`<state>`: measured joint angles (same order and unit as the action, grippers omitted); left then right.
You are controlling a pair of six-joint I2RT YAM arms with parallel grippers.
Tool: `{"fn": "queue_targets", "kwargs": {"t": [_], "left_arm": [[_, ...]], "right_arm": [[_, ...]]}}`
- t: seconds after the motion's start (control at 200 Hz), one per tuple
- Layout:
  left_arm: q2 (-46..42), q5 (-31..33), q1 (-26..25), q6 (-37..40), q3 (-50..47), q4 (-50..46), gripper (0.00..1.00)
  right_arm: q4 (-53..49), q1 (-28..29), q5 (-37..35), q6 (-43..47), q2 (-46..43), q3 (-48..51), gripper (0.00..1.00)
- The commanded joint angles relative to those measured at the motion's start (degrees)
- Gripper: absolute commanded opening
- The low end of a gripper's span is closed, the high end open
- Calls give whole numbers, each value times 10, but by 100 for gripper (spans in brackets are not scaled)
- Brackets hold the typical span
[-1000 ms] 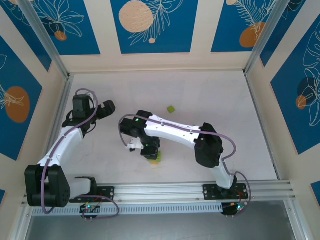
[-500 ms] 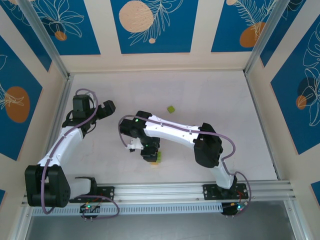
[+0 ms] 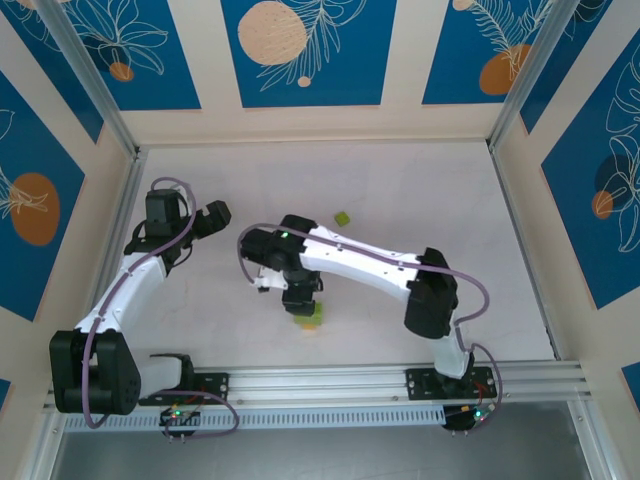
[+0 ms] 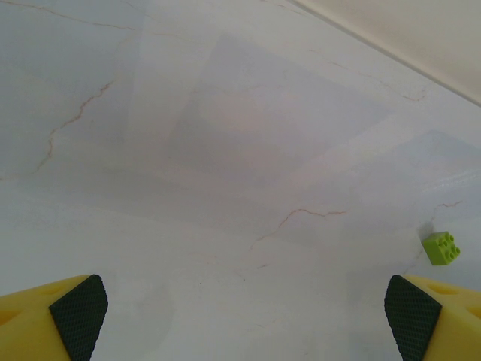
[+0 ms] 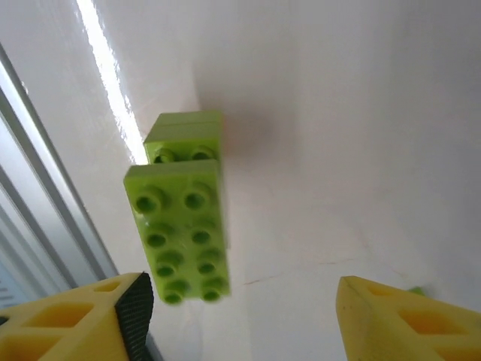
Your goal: Assemble a carrot with lego
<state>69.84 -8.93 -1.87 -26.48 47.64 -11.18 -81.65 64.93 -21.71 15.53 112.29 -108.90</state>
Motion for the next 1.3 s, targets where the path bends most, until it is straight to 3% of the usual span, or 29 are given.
{"fn": "queue_targets", "kwargs": {"t": [0.0,0.115,0.285,0.37,0.485,0.95,1.295], "left_arm": [[-3,3,6,10,4,6,97],[-3,-4,6,8,3,10,97],[-5,-9,6,7,1,14,98],[-4,-11,5,6,2,15,98],[-6,-11,6,7,3,11,97],[-5,-7,6,10,4,8,98],[2,-9,5,9,5,10,97]], "right_arm": [[33,-2,-65,-24,-76,-27,67],[55,-54,-90,-98,-111,-32,69],[118,-223,-52,-213,-158,76,69],[169,-305,-14,-222,-160,151,69],[222,-371,14,-215,-134,220,69],[328,-441,69,-209,-51,326,67],[342,-448,85,-205,-51,362,63]]}}
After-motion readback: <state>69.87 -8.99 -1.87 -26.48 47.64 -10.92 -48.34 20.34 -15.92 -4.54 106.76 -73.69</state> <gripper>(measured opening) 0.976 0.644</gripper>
